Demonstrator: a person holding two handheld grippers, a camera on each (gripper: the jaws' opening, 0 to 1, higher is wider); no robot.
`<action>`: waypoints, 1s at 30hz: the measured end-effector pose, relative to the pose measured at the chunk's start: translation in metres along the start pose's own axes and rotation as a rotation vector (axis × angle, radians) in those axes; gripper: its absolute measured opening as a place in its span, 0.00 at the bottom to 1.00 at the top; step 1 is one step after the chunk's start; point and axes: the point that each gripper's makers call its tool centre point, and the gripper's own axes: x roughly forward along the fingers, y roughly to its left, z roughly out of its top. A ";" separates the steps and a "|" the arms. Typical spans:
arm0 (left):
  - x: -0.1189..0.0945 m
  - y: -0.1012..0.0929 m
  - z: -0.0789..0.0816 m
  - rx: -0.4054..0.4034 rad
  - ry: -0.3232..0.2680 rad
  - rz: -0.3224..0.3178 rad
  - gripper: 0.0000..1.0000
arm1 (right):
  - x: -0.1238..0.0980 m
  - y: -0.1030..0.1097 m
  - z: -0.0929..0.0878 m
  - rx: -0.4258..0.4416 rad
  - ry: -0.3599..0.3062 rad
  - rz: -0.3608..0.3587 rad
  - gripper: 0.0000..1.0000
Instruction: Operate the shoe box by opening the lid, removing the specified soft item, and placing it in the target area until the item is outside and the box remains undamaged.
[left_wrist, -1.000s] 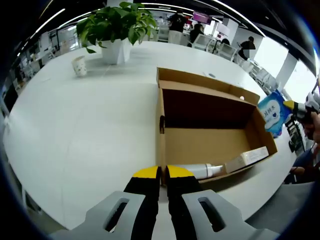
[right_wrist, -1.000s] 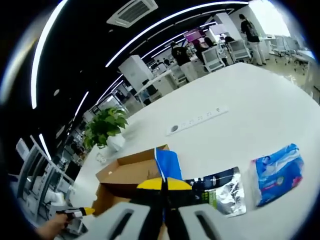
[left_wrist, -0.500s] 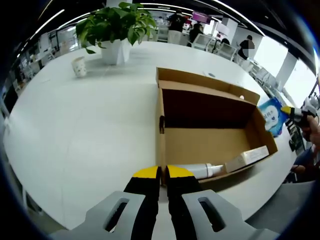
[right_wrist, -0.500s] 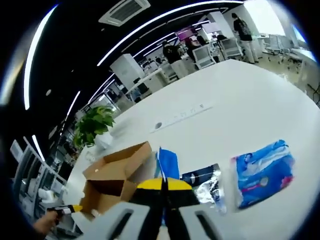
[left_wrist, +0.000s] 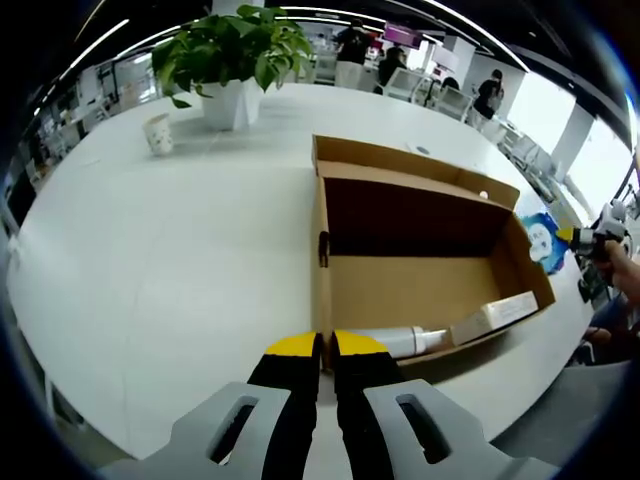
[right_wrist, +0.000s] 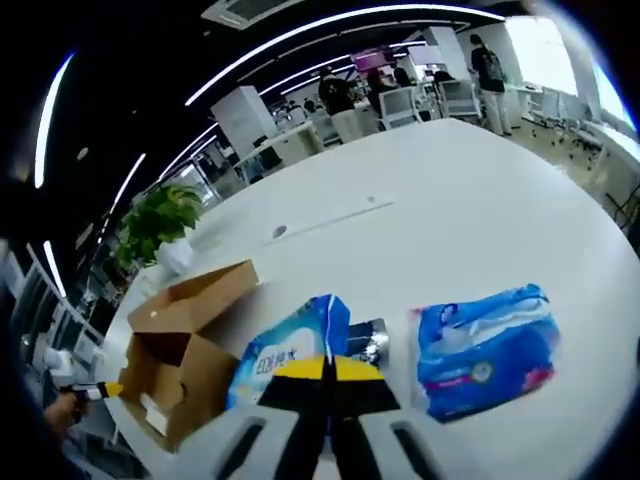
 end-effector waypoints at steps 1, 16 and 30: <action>0.000 0.000 0.000 0.000 0.000 0.000 0.01 | 0.000 -0.002 -0.002 -0.006 0.003 -0.006 0.00; 0.001 0.000 0.000 -0.002 0.003 -0.002 0.02 | 0.005 -0.007 -0.022 -0.064 0.037 -0.001 0.00; 0.006 0.008 0.003 -0.003 0.002 -0.005 0.02 | 0.023 -0.031 -0.023 -0.229 0.051 -0.039 0.00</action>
